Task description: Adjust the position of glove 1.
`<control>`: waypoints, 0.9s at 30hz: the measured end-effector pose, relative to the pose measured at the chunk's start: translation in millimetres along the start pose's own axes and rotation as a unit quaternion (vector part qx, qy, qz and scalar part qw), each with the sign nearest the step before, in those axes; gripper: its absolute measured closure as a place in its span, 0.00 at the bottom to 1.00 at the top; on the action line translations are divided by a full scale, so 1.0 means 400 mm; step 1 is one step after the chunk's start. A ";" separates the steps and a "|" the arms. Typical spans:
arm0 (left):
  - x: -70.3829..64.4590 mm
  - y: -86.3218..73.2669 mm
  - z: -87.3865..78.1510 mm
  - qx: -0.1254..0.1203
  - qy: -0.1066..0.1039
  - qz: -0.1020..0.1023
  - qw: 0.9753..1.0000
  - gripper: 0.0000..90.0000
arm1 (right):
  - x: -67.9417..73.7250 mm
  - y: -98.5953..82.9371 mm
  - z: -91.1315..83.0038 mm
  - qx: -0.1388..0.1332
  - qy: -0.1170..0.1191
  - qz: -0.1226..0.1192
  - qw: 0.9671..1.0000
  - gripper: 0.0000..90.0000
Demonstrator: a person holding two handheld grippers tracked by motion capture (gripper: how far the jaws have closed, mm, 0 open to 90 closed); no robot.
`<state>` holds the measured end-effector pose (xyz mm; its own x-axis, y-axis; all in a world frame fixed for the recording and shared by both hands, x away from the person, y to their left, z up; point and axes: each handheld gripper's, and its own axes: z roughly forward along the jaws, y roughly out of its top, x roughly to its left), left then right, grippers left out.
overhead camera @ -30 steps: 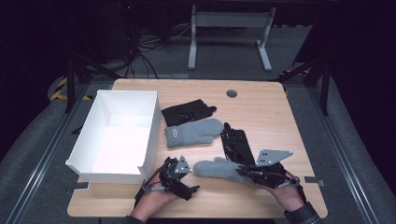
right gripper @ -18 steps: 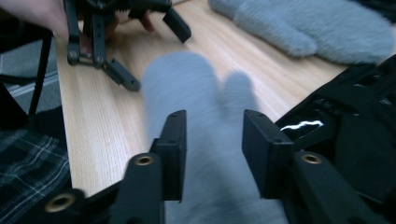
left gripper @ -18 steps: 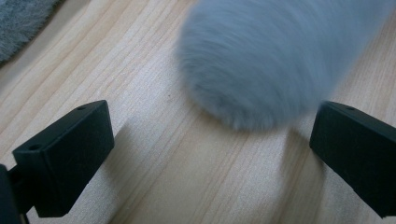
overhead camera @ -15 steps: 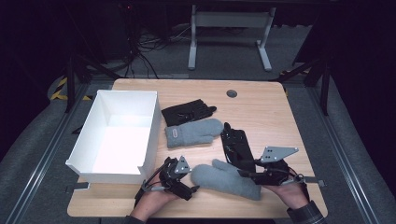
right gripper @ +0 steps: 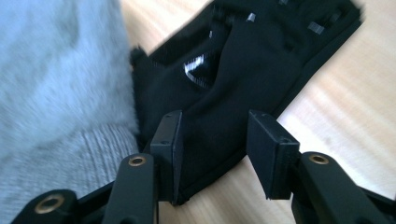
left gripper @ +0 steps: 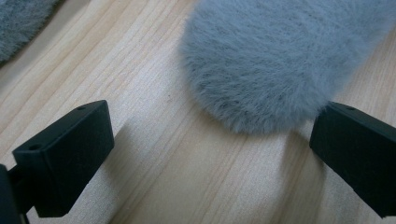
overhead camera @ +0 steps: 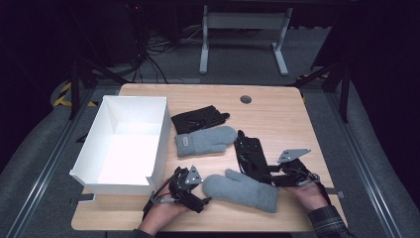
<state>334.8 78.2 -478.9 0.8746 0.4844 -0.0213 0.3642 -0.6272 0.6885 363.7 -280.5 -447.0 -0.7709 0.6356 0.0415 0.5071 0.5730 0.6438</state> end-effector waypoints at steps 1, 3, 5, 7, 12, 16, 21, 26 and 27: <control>0.000 0.000 0.000 0.000 0.000 0.000 1.000 0.00 | 0.001 -0.002 0.005 0.004 -0.002 0.000 1.000 0.67; 0.000 0.000 0.000 0.000 0.000 0.000 1.000 0.00 | -0.005 -0.004 0.002 0.005 0.000 0.005 1.000 0.78; 0.000 0.000 0.000 0.000 0.000 0.000 1.000 0.00 | -0.008 -0.005 0.000 0.003 0.006 0.007 1.000 0.91; 0.000 0.000 0.000 0.000 0.000 0.000 1.000 0.00 | -0.003 -0.004 -0.005 0.001 -0.006 -0.004 1.000 0.99; 0.000 0.000 0.000 0.000 0.000 0.000 1.000 0.00 | -0.010 0.003 -0.021 -0.010 -0.014 -0.003 1.000 0.99; 0.000 0.000 0.000 0.000 0.000 0.000 1.000 0.00 | -0.033 0.010 -0.051 -0.025 -0.042 0.000 0.999 0.99; 0.000 0.000 0.000 0.000 0.000 0.000 1.000 0.00 | -0.089 0.005 -0.073 -0.028 -0.077 0.015 0.997 0.99; 0.000 0.000 0.000 0.000 0.000 0.000 1.000 0.00 | -0.144 -0.007 -0.082 -0.027 -0.099 0.030 0.994 0.99; 0.000 0.000 0.000 0.000 0.000 0.000 1.000 0.00 | -0.158 -0.012 -0.083 -0.025 -0.104 0.034 0.994 0.99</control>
<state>334.8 78.2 -478.9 0.8746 0.4844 -0.0212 0.3641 -0.6272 0.6885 397.4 -340.4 -427.3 -0.6373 0.7675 -0.0696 0.5313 0.5030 0.6817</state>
